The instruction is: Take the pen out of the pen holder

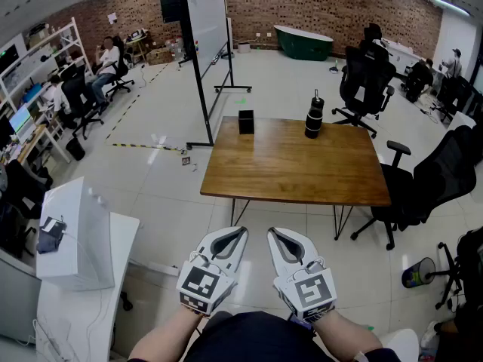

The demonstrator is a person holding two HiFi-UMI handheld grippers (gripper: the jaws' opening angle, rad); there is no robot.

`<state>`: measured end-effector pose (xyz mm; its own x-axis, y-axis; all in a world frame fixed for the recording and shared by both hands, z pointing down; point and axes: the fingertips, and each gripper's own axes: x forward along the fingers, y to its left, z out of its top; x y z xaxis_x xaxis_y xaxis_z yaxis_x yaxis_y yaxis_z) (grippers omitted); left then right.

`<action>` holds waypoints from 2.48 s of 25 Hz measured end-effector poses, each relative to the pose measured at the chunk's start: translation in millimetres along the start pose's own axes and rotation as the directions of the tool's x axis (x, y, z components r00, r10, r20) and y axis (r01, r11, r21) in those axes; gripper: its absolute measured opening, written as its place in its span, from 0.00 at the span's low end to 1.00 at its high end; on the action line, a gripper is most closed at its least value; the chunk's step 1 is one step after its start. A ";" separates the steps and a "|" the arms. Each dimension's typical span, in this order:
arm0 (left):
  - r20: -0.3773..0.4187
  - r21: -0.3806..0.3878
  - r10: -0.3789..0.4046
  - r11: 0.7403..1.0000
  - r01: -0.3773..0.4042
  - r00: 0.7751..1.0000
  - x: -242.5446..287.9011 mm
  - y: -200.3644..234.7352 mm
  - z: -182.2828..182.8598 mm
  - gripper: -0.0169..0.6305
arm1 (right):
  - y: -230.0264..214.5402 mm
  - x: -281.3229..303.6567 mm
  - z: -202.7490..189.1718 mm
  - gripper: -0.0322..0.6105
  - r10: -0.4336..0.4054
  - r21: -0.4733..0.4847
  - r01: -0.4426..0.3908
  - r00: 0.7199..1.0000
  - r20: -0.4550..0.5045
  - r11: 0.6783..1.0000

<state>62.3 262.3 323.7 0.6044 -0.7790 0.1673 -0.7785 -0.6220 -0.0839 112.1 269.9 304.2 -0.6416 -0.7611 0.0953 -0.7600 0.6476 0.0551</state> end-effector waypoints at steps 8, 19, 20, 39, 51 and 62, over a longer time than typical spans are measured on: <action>-0.003 0.002 0.005 1.000 -0.005 1.000 6.7 12.3 -2.7 0.03 | -5.1 14.6 0.3 0.05 0.002 -0.002 -0.002 1.000 0.008 1.000; 0.005 -0.010 0.007 1.000 -0.006 1.000 31.3 72.4 -8.4 0.03 | -18.9 75.6 -3.2 0.05 -0.007 -0.024 0.006 1.000 -0.018 1.000; 0.005 -0.012 0.002 1.000 -0.002 1.000 34.9 80.0 -9.3 0.03 | -19.5 84.0 -3.0 0.05 -0.006 -0.021 0.006 1.000 -0.019 1.000; 0.026 -0.008 -0.069 0.998 0.069 0.997 84.2 240.6 -14.3 0.03 | -37.6 255.8 13.7 0.05 -0.081 -0.037 0.079 0.996 -0.043 0.996; 0.014 -0.019 -0.079 0.997 0.079 0.997 120.2 288.3 -32.4 0.03 | -63.4 310.9 -4.6 0.10 -0.101 -0.015 0.100 0.992 -0.077 0.995; 0.003 -0.042 -0.078 0.996 0.078 0.997 198.1 324.2 -39.7 0.03 | -127.1 362.4 -24.4 0.11 -0.104 -0.009 0.104 0.990 -0.090 0.995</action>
<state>-77.1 -90.5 368.7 0.6634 -0.7286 0.1706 -0.7357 -0.6767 -0.0290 -21.3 -87.4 356.0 -0.5471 -0.8178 0.1783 -0.8214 0.5656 0.0736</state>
